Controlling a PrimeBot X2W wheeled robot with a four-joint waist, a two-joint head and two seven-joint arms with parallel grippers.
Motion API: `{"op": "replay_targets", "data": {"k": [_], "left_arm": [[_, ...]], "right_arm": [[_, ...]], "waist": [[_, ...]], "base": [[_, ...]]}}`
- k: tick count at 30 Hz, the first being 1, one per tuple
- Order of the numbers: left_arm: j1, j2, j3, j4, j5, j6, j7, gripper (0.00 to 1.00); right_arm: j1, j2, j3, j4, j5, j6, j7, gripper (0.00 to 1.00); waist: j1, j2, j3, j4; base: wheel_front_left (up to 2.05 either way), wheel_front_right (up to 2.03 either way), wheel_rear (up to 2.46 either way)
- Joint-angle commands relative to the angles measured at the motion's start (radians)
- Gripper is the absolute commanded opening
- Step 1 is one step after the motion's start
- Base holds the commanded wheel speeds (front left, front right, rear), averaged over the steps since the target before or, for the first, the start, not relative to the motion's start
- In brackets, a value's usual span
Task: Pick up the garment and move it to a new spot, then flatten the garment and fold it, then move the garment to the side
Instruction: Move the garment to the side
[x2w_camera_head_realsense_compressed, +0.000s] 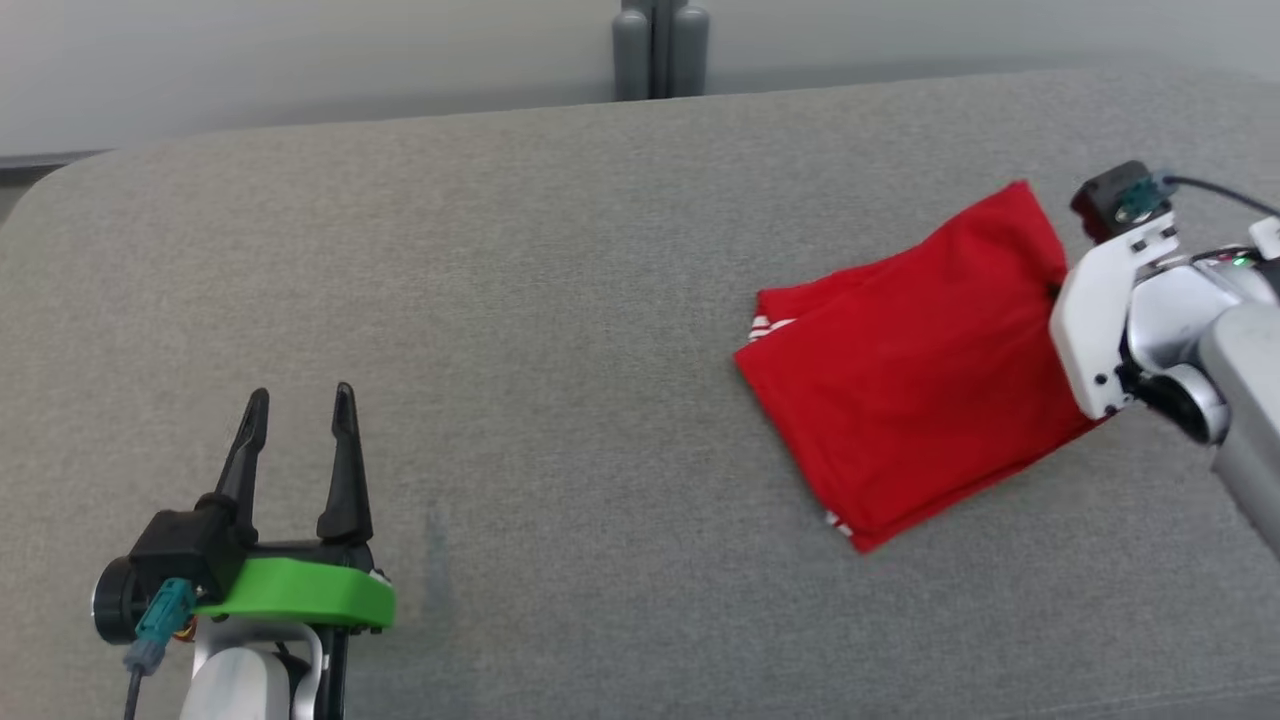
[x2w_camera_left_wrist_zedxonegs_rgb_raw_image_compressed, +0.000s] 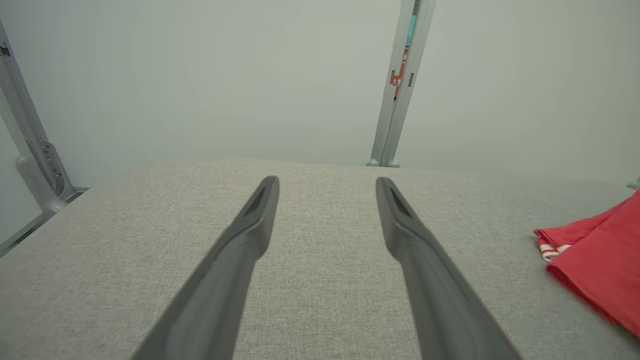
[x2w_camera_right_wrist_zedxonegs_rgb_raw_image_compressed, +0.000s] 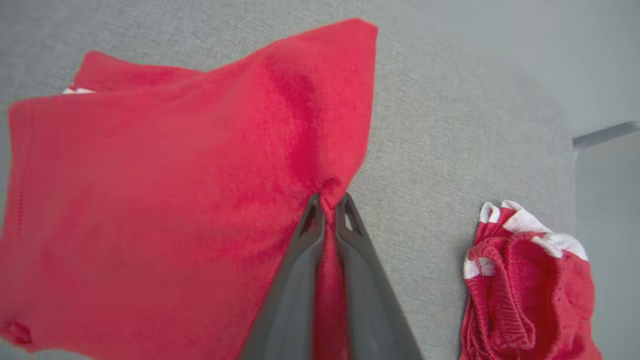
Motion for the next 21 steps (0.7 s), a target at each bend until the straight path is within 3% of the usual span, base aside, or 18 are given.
{"op": "replay_targets", "data": {"k": [1,8,16,21], "left_arm": [[-0.018,0.003,0.003,-0.004,-0.006,-0.003,-0.002,1.0],[-0.064,0.018,-0.022,-0.019,0.006,-0.003,-0.002,1.0],[-0.126,0.062,-0.051,-0.036,0.016,-0.002,-0.002,1.0],[-0.161,0.089,-0.075,-0.058,0.022,-0.002,-0.002,1.0]], "right_arm": [[-0.015,-0.033,-0.001,-0.013,0.005,-0.002,0.012,0.0],[-0.077,-0.153,-0.05,-0.014,-0.029,-0.002,-0.005,0.0],[-0.143,-0.148,-0.14,0.068,-0.108,-0.002,-0.14,0.0],[-0.168,-0.195,-0.197,0.105,-0.177,-0.002,-0.191,0.0]], "waist": [[0.0,-0.0001,0.016,-0.103],[0.0,-0.0001,0.095,-0.191],[0.0,-0.0001,0.217,-0.227],[0.0,-0.0001,0.279,-0.222]], "base": [[0.0,0.0,0.0],[0.0,0.0,0.0],[0.0,0.0,0.0],[0.0,0.0,0.0]]}}
